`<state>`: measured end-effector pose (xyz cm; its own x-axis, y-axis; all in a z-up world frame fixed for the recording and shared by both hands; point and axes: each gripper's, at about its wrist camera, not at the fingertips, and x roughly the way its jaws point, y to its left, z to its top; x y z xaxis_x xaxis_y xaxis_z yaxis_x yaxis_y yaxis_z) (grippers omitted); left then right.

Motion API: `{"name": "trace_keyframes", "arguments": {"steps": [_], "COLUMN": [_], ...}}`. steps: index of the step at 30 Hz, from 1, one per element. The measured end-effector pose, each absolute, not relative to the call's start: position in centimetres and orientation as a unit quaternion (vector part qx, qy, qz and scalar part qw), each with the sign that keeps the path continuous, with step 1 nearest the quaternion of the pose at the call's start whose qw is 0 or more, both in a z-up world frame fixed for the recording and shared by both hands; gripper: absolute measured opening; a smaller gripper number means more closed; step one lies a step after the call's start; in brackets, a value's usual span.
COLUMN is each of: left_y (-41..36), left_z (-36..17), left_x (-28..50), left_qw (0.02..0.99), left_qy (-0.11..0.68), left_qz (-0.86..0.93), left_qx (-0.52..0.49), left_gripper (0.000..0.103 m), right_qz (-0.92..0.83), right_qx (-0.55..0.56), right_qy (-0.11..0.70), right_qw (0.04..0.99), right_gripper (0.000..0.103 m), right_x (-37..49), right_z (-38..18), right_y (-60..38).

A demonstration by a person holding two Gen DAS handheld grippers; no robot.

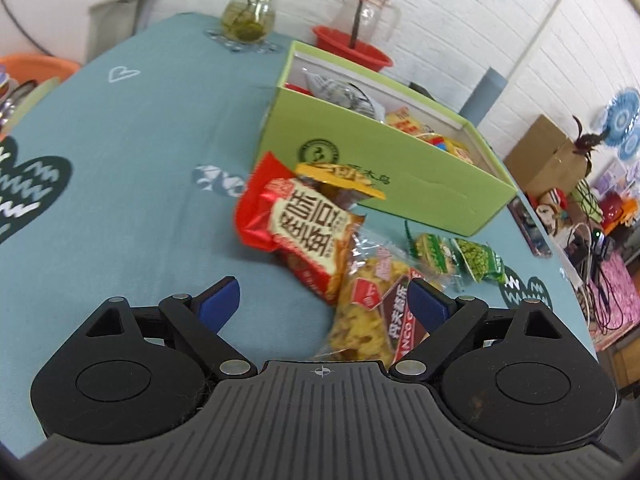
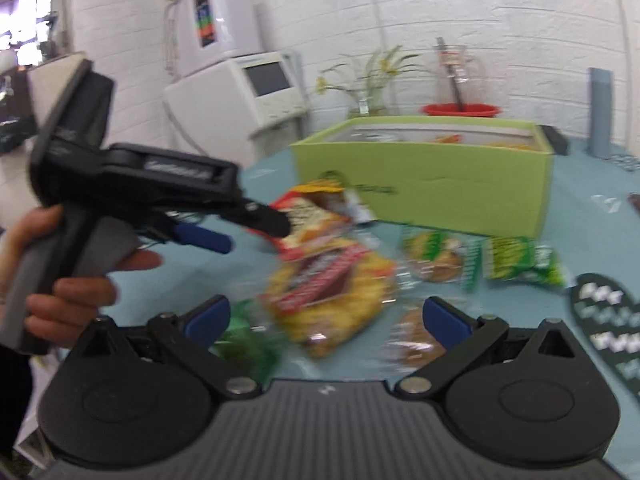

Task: Organize snacks
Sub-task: 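Grasp the green candy wrapper with the left tool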

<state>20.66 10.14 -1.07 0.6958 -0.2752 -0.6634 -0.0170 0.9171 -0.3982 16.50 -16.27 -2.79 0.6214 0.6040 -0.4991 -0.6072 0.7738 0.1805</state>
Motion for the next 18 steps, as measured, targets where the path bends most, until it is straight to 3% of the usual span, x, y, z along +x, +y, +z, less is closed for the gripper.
{"name": "trace_keyframes", "arguments": {"steps": [7, 15, 18], "left_y": [10.3, 7.3, 5.8], "left_z": [-1.9, -3.2, -3.5], "left_x": [17.7, 16.1, 16.5], "left_qw": [0.886, 0.89, 0.89], "left_qy": [0.405, 0.411, 0.416], "left_qz": [-0.119, -0.152, -0.156], "left_qx": [-0.19, -0.123, -0.104], "left_gripper": [0.08, 0.08, 0.071], "right_qz": [0.289, 0.202, 0.215], "right_qx": [-0.058, -0.076, -0.069], "right_qy": [0.269, 0.313, 0.325], "right_qw": [0.917, 0.925, 0.918], "right_gripper": [0.102, 0.102, 0.102], "right_x": [15.0, 19.6, 21.3], "right_z": [-2.3, -4.0, -4.5], "right_y": [-15.8, -18.2, -17.9]}}
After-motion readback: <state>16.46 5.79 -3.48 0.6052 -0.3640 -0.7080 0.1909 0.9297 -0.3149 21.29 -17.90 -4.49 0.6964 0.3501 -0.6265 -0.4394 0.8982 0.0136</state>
